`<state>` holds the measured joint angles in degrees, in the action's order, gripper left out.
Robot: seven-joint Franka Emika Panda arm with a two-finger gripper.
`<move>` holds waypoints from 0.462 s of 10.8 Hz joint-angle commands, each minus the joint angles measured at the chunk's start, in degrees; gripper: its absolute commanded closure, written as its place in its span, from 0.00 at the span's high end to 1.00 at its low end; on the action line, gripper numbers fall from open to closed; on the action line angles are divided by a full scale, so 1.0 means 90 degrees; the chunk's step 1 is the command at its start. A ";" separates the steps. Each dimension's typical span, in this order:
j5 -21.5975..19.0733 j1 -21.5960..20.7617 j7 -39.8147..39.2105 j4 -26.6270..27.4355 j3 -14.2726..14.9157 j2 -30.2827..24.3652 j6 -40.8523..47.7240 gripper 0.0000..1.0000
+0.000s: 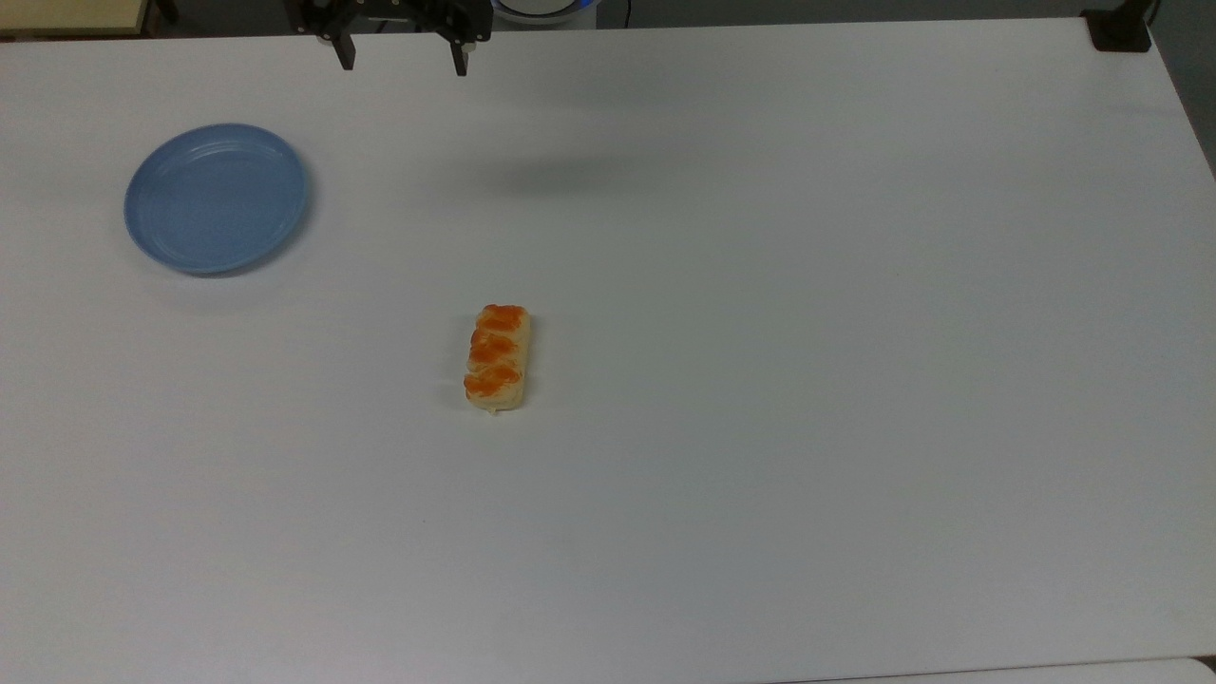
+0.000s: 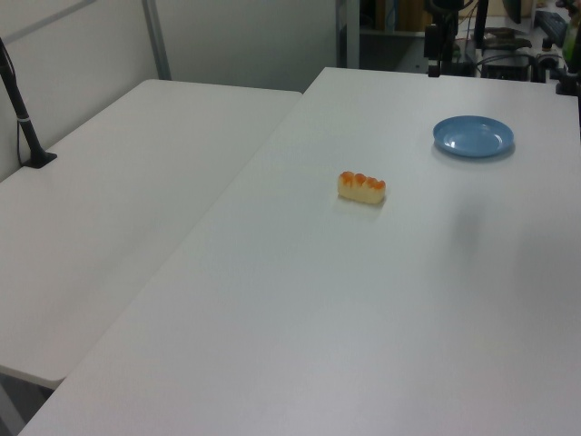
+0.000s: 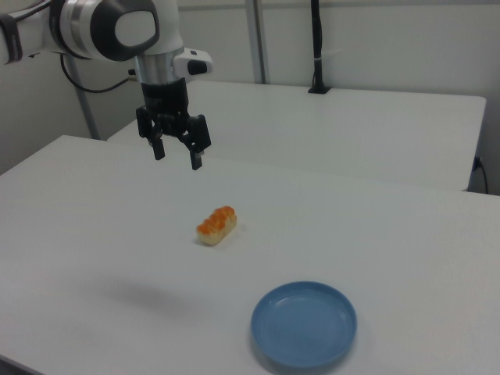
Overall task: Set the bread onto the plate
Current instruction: 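Move the open gripper over the orange-topped bread roll and descend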
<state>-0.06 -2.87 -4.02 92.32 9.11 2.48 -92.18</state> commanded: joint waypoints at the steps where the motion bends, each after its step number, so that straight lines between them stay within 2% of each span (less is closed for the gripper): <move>1: 0.0007 0.0007 0.0134 0.0104 -0.0114 0.0025 0.0028 1.00; 5: -0.0033 -0.0004 0.0494 0.0104 -0.0123 0.0339 -0.0518 1.00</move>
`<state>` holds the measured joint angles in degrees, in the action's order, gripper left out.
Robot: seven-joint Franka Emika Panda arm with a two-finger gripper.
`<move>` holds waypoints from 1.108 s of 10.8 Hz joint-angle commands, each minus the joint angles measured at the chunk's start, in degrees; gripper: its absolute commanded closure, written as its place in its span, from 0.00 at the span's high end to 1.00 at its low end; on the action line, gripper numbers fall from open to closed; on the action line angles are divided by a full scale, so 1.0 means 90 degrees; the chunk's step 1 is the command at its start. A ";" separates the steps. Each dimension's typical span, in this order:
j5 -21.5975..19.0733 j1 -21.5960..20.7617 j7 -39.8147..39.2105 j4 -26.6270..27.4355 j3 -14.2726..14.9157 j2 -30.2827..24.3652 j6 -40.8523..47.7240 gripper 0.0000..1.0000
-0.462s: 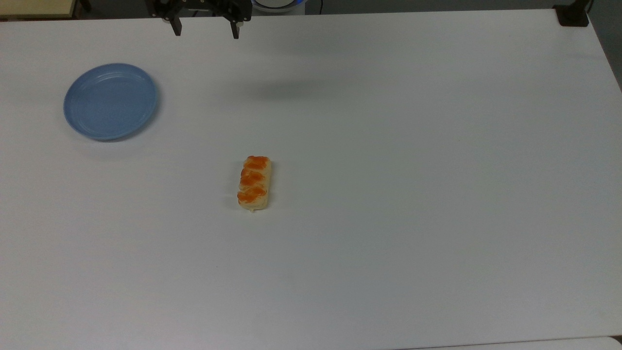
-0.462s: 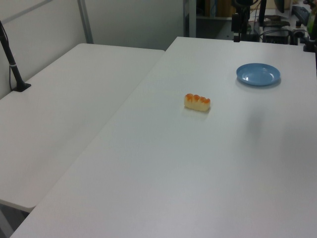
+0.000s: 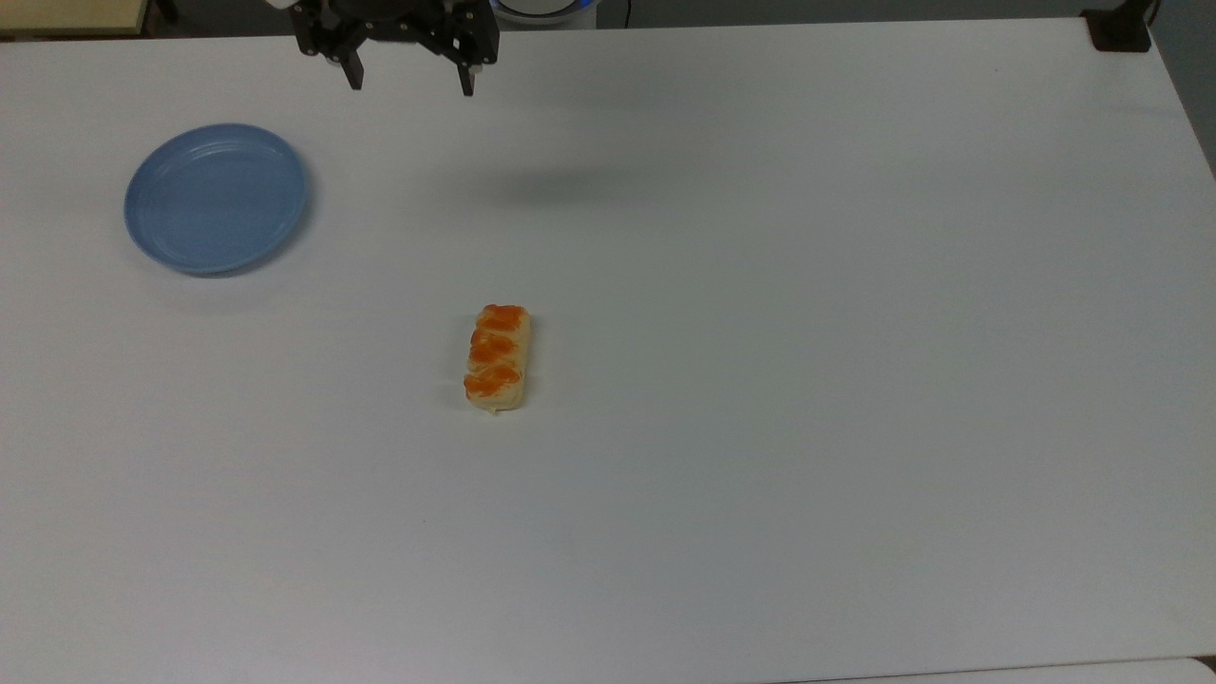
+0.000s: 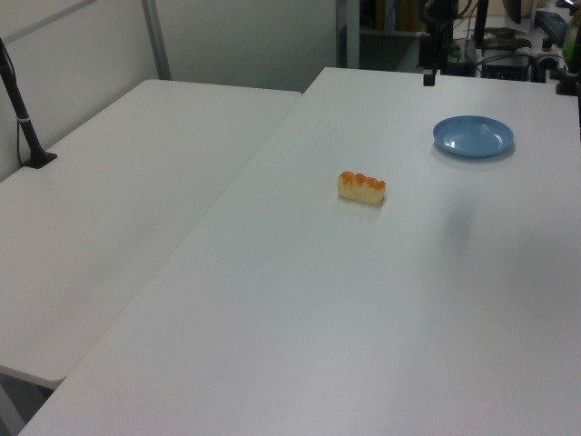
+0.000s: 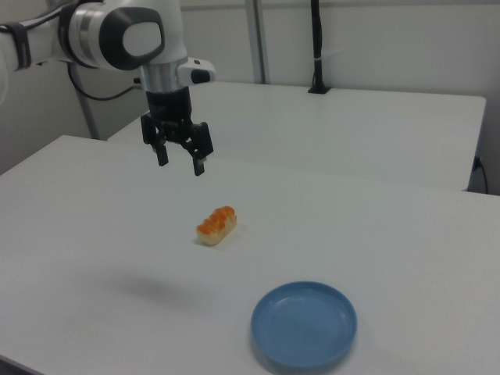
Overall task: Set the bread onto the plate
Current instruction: 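Move the open gripper over the orange-topped bread roll and descend, then close the gripper around the bread roll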
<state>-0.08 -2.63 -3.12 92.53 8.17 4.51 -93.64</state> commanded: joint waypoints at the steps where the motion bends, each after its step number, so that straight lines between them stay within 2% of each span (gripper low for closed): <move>1: -0.0030 -0.0040 0.0570 0.0080 -0.0019 0.0240 -0.0532 1.00; 5: -0.0040 -0.0079 0.0854 -0.0193 -0.0243 0.1449 -0.1360 1.00; 7: 0.0057 -0.0322 0.0991 -0.0203 -0.0244 0.2122 -0.1965 1.00; 10: 0.0290 -0.0537 0.1712 -0.0203 -0.0244 0.2983 -0.3158 1.00; 11: 0.0379 -0.0548 0.1946 -0.0203 -0.0244 0.3121 -0.3431 0.99; 12: 0.0389 -0.0557 0.2055 -0.0194 -0.0244 0.3170 -0.3627 0.91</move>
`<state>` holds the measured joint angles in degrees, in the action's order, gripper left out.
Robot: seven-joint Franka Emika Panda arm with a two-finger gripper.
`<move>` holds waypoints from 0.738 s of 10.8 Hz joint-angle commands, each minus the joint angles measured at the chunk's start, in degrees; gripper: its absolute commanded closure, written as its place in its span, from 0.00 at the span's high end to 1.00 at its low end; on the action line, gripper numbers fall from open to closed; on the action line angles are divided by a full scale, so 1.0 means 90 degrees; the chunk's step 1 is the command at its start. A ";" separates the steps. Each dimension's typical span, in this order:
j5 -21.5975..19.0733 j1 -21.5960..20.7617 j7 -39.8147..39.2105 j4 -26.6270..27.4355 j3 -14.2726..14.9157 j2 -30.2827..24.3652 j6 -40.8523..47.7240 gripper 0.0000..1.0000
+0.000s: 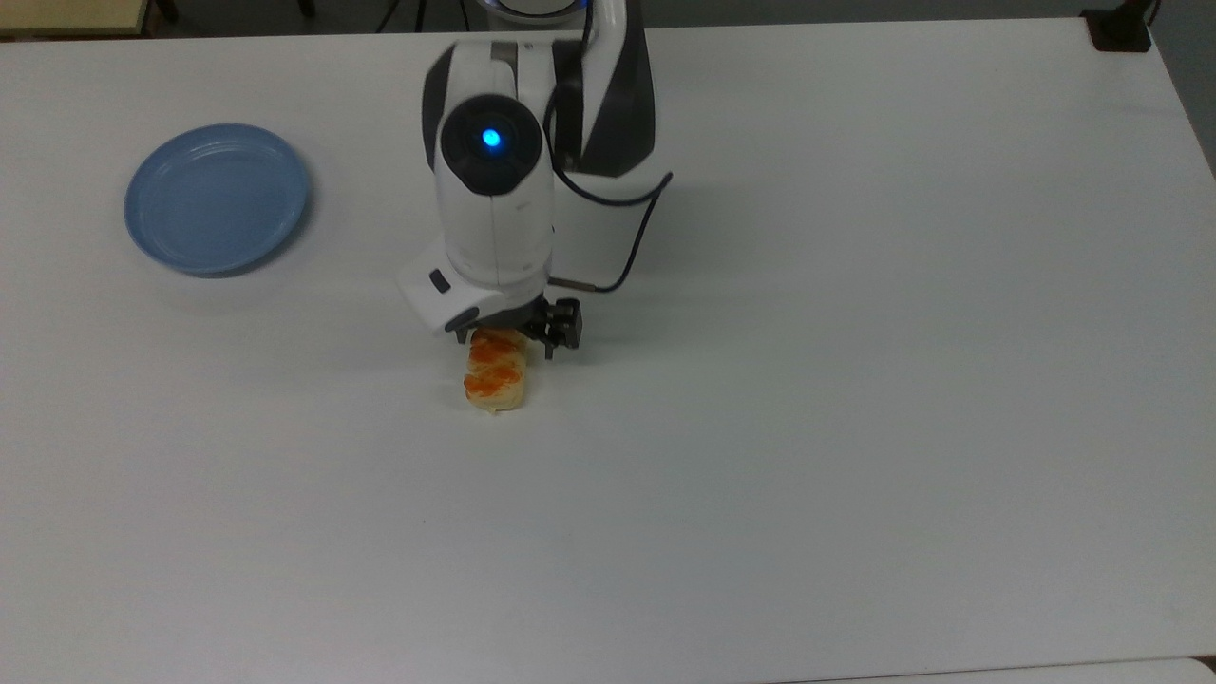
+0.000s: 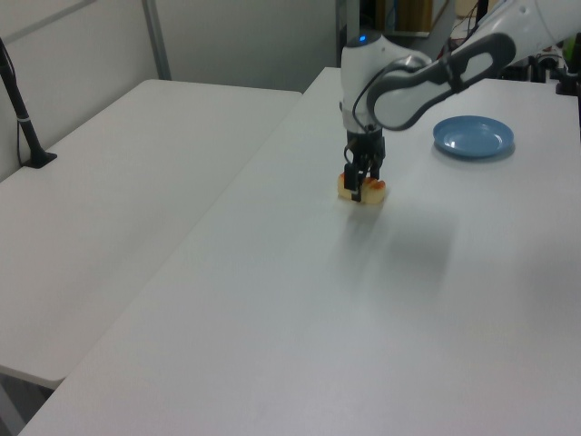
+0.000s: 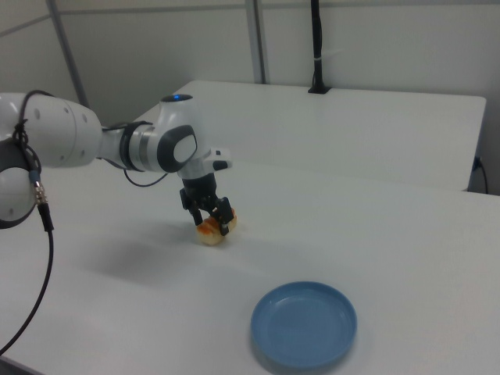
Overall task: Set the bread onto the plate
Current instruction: 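Close the gripper around the bread roll, then lift the bread roll and carry it over the blue plate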
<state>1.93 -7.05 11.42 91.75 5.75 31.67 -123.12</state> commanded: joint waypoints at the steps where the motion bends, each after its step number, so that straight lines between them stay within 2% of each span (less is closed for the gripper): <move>1: 0.0157 -0.0066 0.0411 -0.0106 0.0025 0.0153 -0.0363 0.75; 2: 0.0167 -0.0057 0.0353 -0.0116 0.0025 0.0105 -0.0353 0.59; 4: 0.0128 0.0021 -0.0288 -0.0038 0.0025 -0.0332 -0.0062 0.39; 6: 0.0050 0.0177 -0.1341 -0.0028 0.0035 -0.0977 0.1407 0.38; 7: 0.0050 0.0265 -0.1849 0.0127 0.0035 -0.1231 0.1888 0.38; 8: 0.0069 0.0450 -0.2212 0.0389 0.0064 -0.1417 0.1922 0.38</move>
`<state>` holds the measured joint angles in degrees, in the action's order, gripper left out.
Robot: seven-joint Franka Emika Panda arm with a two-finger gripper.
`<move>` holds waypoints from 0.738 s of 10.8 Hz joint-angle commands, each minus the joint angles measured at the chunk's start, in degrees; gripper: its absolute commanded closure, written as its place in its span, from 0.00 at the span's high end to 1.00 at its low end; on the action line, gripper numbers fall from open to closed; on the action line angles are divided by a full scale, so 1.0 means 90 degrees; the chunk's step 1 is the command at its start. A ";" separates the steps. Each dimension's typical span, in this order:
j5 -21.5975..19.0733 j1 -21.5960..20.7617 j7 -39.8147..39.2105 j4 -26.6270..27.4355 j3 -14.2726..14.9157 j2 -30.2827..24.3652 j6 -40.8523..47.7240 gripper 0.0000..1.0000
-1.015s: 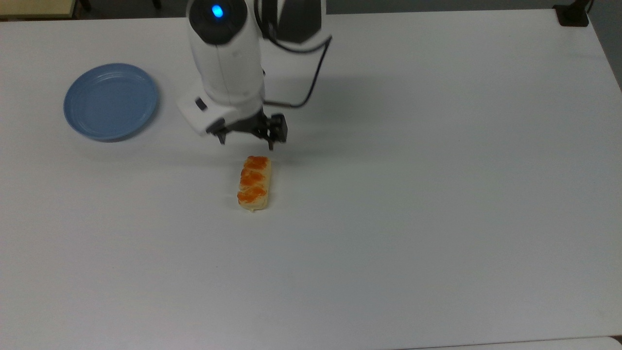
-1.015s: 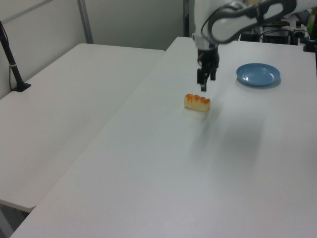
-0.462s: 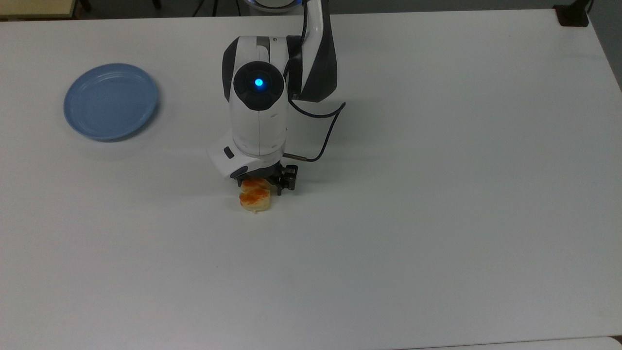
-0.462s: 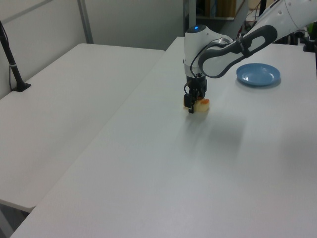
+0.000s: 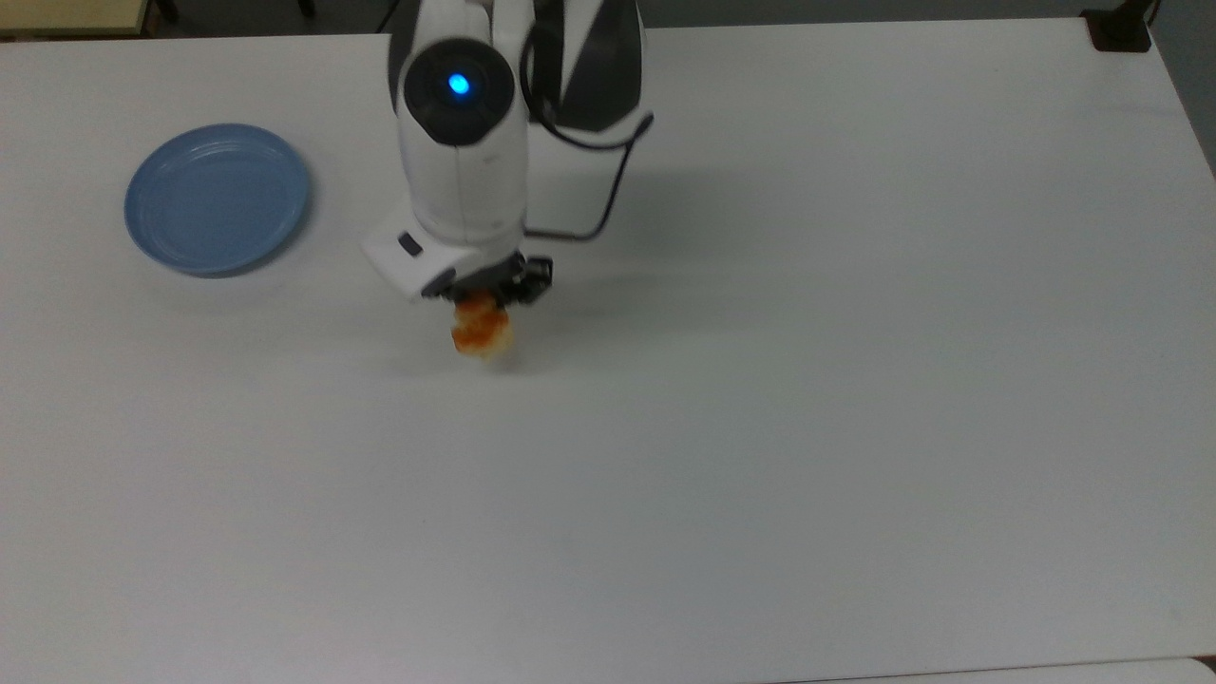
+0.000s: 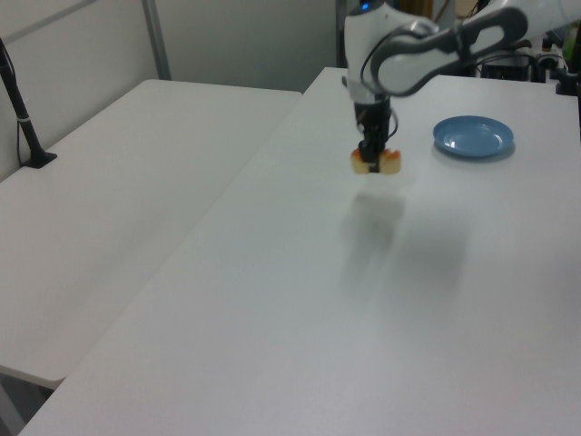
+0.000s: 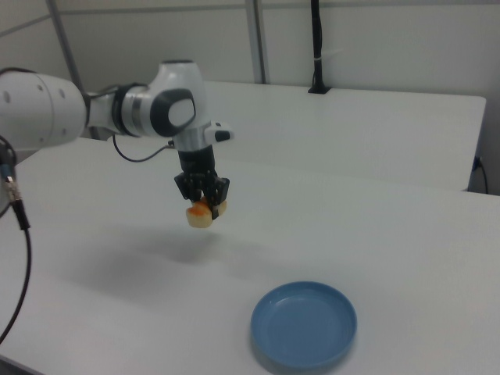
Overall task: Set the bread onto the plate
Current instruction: 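Lift the bread roll and carry it over the blue plate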
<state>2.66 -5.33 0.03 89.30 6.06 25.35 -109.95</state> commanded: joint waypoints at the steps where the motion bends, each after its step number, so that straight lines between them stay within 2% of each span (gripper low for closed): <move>1: 0.0046 0.0531 -0.1250 0.0741 0.0088 -0.0737 0.0420 0.39; 3: 0.0144 0.0855 -0.1855 0.0878 0.0438 -0.0708 0.0255 0.39; 5: 0.0232 0.0904 -0.2335 0.1190 0.0926 -0.0717 -0.0028 0.39; 8: 0.0358 0.1070 -0.2970 0.1678 0.1483 -0.0688 -0.0692 0.42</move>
<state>3.94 4.39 -22.89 99.81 16.16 20.38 -111.46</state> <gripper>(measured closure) 0.599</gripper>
